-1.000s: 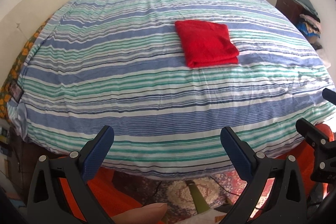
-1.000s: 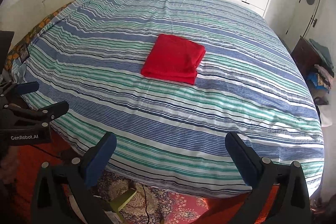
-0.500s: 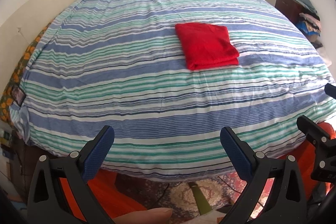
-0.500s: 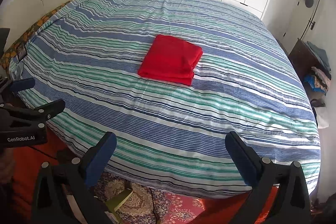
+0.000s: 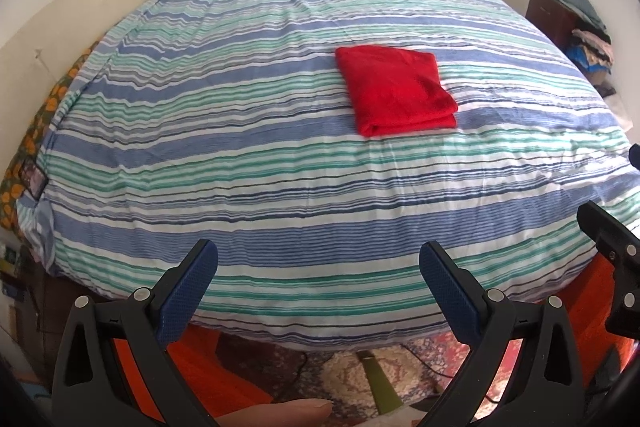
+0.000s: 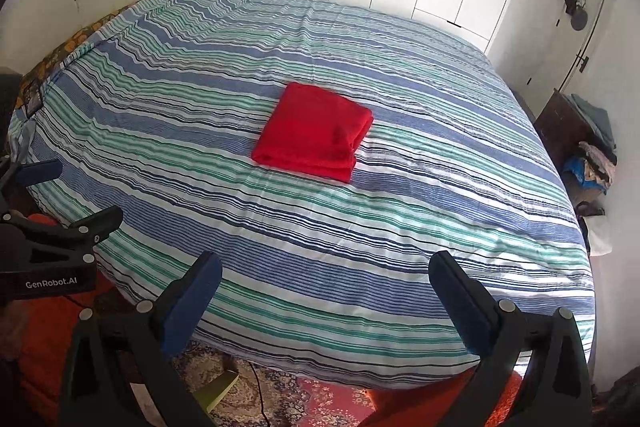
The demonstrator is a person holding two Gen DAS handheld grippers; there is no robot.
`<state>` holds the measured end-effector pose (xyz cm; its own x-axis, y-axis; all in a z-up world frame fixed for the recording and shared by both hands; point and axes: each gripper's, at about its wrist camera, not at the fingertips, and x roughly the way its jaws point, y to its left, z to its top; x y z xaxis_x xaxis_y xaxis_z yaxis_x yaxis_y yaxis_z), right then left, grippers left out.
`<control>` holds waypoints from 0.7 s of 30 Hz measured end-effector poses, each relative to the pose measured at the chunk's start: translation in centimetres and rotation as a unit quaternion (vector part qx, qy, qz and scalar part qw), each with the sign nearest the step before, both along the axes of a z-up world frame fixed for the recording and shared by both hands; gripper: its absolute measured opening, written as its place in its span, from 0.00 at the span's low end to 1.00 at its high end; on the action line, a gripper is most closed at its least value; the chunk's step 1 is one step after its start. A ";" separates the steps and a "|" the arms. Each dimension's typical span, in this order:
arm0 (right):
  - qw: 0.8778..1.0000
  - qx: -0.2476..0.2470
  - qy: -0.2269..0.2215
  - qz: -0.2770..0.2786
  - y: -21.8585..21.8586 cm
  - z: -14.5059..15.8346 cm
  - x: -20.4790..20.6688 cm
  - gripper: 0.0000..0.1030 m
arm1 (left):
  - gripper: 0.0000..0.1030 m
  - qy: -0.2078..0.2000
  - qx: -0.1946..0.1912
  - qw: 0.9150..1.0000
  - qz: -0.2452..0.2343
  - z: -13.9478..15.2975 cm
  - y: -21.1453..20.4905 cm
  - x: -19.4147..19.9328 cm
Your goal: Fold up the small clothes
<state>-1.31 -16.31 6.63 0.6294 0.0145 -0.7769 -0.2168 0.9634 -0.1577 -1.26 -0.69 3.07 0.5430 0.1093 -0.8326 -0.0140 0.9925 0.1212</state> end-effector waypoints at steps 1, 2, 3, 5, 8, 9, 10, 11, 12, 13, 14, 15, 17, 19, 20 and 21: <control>1.000 -0.002 -0.001 -0.001 0.0 0.0 0.0 0.99 | 0.98 -0.001 -0.001 1.000 0.001 0.0 0.0 0.0; 1.000 -0.004 -0.001 -0.001 0.0 0.0 0.0 0.99 | 0.98 -0.002 -0.002 1.000 0.002 0.1 0.0 0.0; 1.000 -0.006 -0.001 -0.002 0.0 -0.1 0.0 0.99 | 0.98 -0.003 -0.002 1.000 0.003 0.1 0.0 0.0; 1.000 -0.007 -0.002 -0.004 0.0 0.0 0.1 0.99 | 0.98 -0.002 -0.002 1.000 0.004 0.1 0.1 0.1; 1.000 -0.010 -0.003 -0.007 0.1 -0.1 0.0 0.99 | 0.98 -0.001 -0.002 1.000 0.004 0.0 0.1 0.2; 1.000 -0.010 -0.002 -0.007 0.1 -0.1 0.0 0.99 | 0.98 -0.001 -0.002 1.000 0.003 0.0 0.1 0.2; 1.000 -0.009 -0.002 -0.007 0.0 -0.1 0.0 0.99 | 0.98 -0.002 -0.001 1.000 0.002 0.0 0.0 0.2; 1.000 -0.008 -0.002 -0.008 0.0 -0.1 0.1 0.99 | 0.98 -0.002 -0.001 1.000 0.001 0.0 0.0 0.2; 1.000 -0.008 -0.002 -0.008 0.0 0.0 0.1 0.99 | 0.98 -0.002 0.000 1.000 0.001 0.0 0.0 0.2; 1.000 -0.008 -0.002 -0.009 0.0 0.0 0.1 0.99 | 0.98 -0.003 0.000 1.000 0.000 0.1 0.0 0.2; 1.000 -0.007 -0.001 -0.009 0.0 0.0 0.1 0.99 | 0.98 -0.003 0.000 1.000 -0.001 0.1 0.0 0.2; 1.000 -0.007 -0.001 -0.009 0.0 -0.1 0.1 0.99 | 0.98 -0.003 0.000 1.000 -0.001 0.1 -0.1 0.1; 1.000 -0.008 -0.001 -0.010 -0.1 0.0 0.1 0.99 | 0.98 -0.002 0.000 1.000 -0.001 0.0 -0.1 0.2; 1.000 -0.007 -0.001 -0.010 -0.1 -0.1 0.1 0.99 | 0.98 -0.001 -0.001 1.000 -0.002 0.0 -0.1 0.2; 1.000 -0.007 -0.001 -0.010 -0.1 -0.1 0.2 0.99 | 0.98 -0.001 -0.001 1.000 -0.002 0.0 -0.1 0.2; 1.000 -0.007 -0.001 -0.010 -0.1 -0.1 0.2 0.99 | 0.98 -0.001 -0.001 1.000 -0.002 0.0 -0.2 0.2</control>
